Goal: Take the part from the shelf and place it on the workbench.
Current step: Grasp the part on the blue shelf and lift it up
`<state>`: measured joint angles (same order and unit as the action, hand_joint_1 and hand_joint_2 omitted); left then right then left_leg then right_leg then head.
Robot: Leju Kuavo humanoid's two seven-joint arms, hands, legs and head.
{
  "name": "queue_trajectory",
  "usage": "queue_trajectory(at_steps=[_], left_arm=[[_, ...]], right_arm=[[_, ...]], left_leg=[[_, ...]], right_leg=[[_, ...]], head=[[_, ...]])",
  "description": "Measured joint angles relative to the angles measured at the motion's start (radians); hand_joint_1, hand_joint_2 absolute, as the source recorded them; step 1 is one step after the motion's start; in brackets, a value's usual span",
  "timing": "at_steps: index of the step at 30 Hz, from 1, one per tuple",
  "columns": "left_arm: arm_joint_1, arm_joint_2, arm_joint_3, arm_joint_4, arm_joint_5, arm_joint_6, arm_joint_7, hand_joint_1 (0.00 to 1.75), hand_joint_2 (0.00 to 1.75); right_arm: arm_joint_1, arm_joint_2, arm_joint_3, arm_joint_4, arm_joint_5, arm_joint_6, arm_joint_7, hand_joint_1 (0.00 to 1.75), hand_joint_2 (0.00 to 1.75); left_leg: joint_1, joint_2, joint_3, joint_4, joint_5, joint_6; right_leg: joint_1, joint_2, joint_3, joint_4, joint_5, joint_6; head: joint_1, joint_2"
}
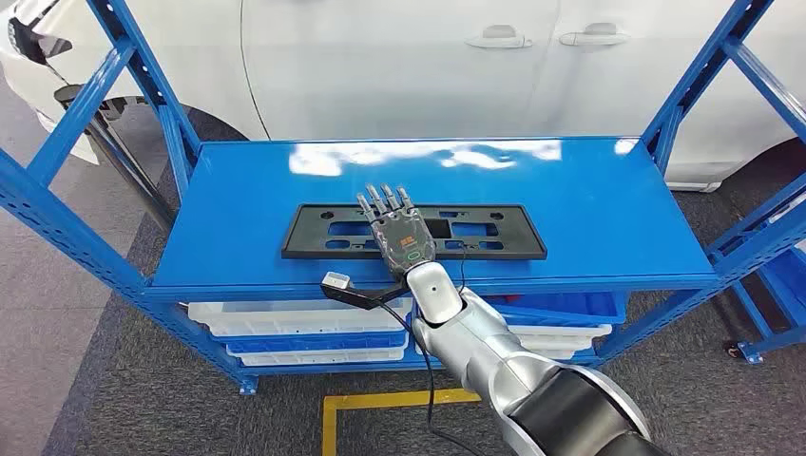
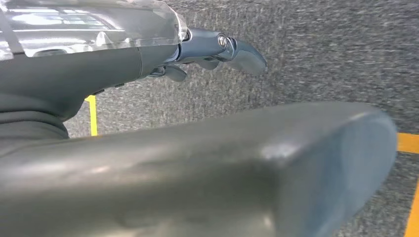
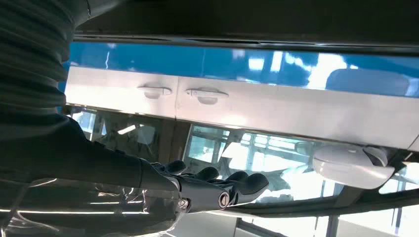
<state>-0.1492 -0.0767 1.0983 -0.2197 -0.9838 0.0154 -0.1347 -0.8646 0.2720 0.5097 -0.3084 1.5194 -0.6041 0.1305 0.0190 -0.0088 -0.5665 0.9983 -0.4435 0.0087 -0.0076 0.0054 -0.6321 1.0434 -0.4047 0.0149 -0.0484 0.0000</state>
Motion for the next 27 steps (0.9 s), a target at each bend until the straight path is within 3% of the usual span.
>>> queue_trajectory(at_steps=[2, 5, 7, 8, 10, 11, 12, 13, 14, 16, 17, 19, 22, 24, 25, 26, 27], left_arm=[[-0.001, 0.000, 0.000, 0.000, 0.001, 0.000, -0.001, 0.00, 0.00], [-0.001, 0.001, 0.000, 0.000, 0.003, 0.000, -0.004, 0.00, 0.00], [-0.001, 0.002, 0.000, 0.000, 0.003, -0.001, -0.005, 0.00, 0.00], [-0.002, 0.002, 0.000, 0.000, 0.003, -0.001, -0.006, 0.00, 0.00], [-0.001, 0.001, 0.000, 0.000, 0.004, -0.003, -0.007, 0.00, 0.00], [0.000, 0.001, 0.000, 0.000, 0.005, -0.003, -0.007, 0.00, 0.00], [0.001, 0.002, 0.000, 0.000, 0.005, -0.004, -0.008, 0.00, 0.00], [0.002, 0.002, 0.000, 0.000, 0.006, -0.004, -0.008, 0.00, 0.00], [0.002, 0.003, 0.000, 0.000, 0.006, -0.004, -0.008, 0.00, 0.00], [0.002, 0.004, 0.000, 0.000, 0.006, -0.004, -0.009, 0.00, 0.00], [0.000, 0.004, 0.000, 0.000, 0.006, -0.005, -0.009, 0.00, 0.00], [-0.001, 0.004, 0.000, 0.000, 0.006, -0.005, -0.009, 0.00, 0.00], [-0.001, 0.003, 0.000, 0.000, 0.006, -0.006, -0.008, 0.00, 0.00], [-0.004, 0.002, 0.000, 0.000, 0.005, -0.006, -0.007, 0.00, 0.00], [-0.006, 0.002, 0.000, 0.000, 0.005, -0.006, -0.006, 0.00, 0.00], [-0.007, 0.002, 0.000, 0.000, 0.005, -0.006, -0.005, 0.00, 0.00], [-0.006, 0.002, 0.000, 0.000, 0.005, -0.006, -0.004, 0.00, 0.00]], right_arm=[[-0.001, 0.001, 0.000, 0.000, 0.001, 0.006, 0.000, 0.00, 1.75], [-0.003, 0.003, 0.000, 0.000, 0.003, 0.025, 0.003, 0.00, 1.75], [-0.006, 0.005, 0.000, 0.000, 0.005, 0.052, 0.009, 0.00, 1.75], [-0.007, 0.007, 0.000, 0.000, 0.007, 0.072, 0.014, 0.00, 1.75], [-0.009, 0.010, 0.000, 0.001, 0.010, 0.120, 0.021, 0.00, 1.75], [-0.009, 0.011, 0.000, 0.002, 0.010, 0.141, 0.024, 0.00, 1.75], [-0.009, 0.012, 0.000, 0.003, 0.011, 0.159, 0.025, 0.00, 1.75], [-0.008, 0.012, 0.000, 0.004, 0.011, 0.171, 0.025, 0.00, 1.75], [-0.009, 0.014, 0.000, 0.004, 0.011, 0.177, 0.025, 0.00, 1.75], [-0.011, 0.017, 0.000, 0.004, 0.011, 0.183, 0.026, 0.00, 1.75], [-0.013, 0.019, 0.000, 0.005, 0.012, 0.190, 0.026, 0.00, 1.75], [-0.016, 0.021, 0.000, 0.006, 0.013, 0.217, 0.029, 0.00, 1.75], [-0.024, 0.025, 0.000, 0.006, 0.016, 0.271, 0.033, 0.00, 1.75], [-0.030, 0.027, 0.000, 0.007, 0.020, 0.319, 0.039, 0.00, 1.75], [-0.032, 0.028, 0.000, 0.008, 0.023, 0.347, 0.044, 0.21, 1.75], [-0.033, 0.028, 0.000, 0.008, 0.027, 0.376, 0.051, 0.59, 1.75], [-0.035, 0.029, 0.000, 0.008, 0.029, 0.405, 0.059, 1.03, 1.75]], left_leg=[[-0.003, 0.000, -0.001, 0.002, -0.003, -0.006], [-0.003, 0.001, 0.003, -0.002, -0.010, -0.023], [0.000, 0.003, -0.005, 0.026, -0.030, -0.033], [0.001, 0.003, -0.024, 0.069, -0.051, -0.037], [0.001, 0.004, -0.094, 0.203, -0.106, -0.042], [0.002, 0.004, -0.130, 0.262, -0.122, -0.044], [0.002, 0.004, -0.153, 0.293, -0.120, -0.044], [0.002, 0.004, -0.156, 0.283, -0.097, -0.042], [0.001, 0.004, -0.138, 0.232, -0.056, -0.039], [-0.001, 0.004, -0.079, 0.090, 0.021, -0.028], [-0.004, 0.004, -0.057, 0.040, 0.038, -0.023], [-0.009, 0.003, -0.043, 0.011, 0.034, -0.014], [-0.004, 0.003, -0.037, 0.001, 0.032, 0.001], [-0.001, 0.004, -0.032, -0.004, 0.031, 0.009], [-0.001, 0.005, -0.031, -0.004, 0.029, 0.012], [-0.001, 0.005, -0.029, -0.003, 0.027, 0.013], [-0.001, 0.005, -0.026, -0.003, 0.024, 0.014]], right_leg=[[0.002, 0.001, 0.006, -0.018, -0.004, -0.004], [0.005, 0.003, 0.015, -0.036, -0.013, -0.020], [0.003, 0.003, 0.025, -0.043, -0.014, -0.033], [0.001, 0.003, 0.030, -0.047, -0.015, -0.038], [0.004, 0.002, 0.036, -0.048, -0.021, -0.046], [0.006, 0.002, 0.039, -0.047, -0.023, -0.048], [0.008, 0.002, 0.042, -0.047, -0.027, -0.049], [0.009, 0.003, 0.048, -0.047, -0.031, -0.049], [0.010, 0.003, 0.055, -0.047, -0.036, -0.048], [0.014, 0.005, 0.068, -0.045, -0.047, -0.043], [0.015, 0.006, 0.071, -0.044, -0.051, -0.038], [0.017, 0.007, 0.070, -0.043, -0.055, -0.028], [0.015, 0.005, 0.065, -0.024, -0.072, -0.011], [0.011, 0.003, 0.017, 0.071, -0.119, -0.001], [0.009, 0.003, -0.023, 0.143, -0.147, 0.002], [0.006, 0.002, -0.062, 0.209, -0.168, 0.005], [0.004, 0.002, -0.088, 0.248, -0.171, 0.007]], head=[[0.000, 0.000], [0.000, 0.000], [0.000, 0.000], [0.000, 0.000], [0.000, 0.000], [0.000, 0.000], [0.000, 0.000], [0.000, 0.000], [0.000, 0.000], [0.000, 0.000], [0.000, 0.000], [0.000, 0.000], [0.000, 0.000], [0.000, 0.000], [0.000, 0.000], [0.000, 0.000], [0.000, 0.000]])
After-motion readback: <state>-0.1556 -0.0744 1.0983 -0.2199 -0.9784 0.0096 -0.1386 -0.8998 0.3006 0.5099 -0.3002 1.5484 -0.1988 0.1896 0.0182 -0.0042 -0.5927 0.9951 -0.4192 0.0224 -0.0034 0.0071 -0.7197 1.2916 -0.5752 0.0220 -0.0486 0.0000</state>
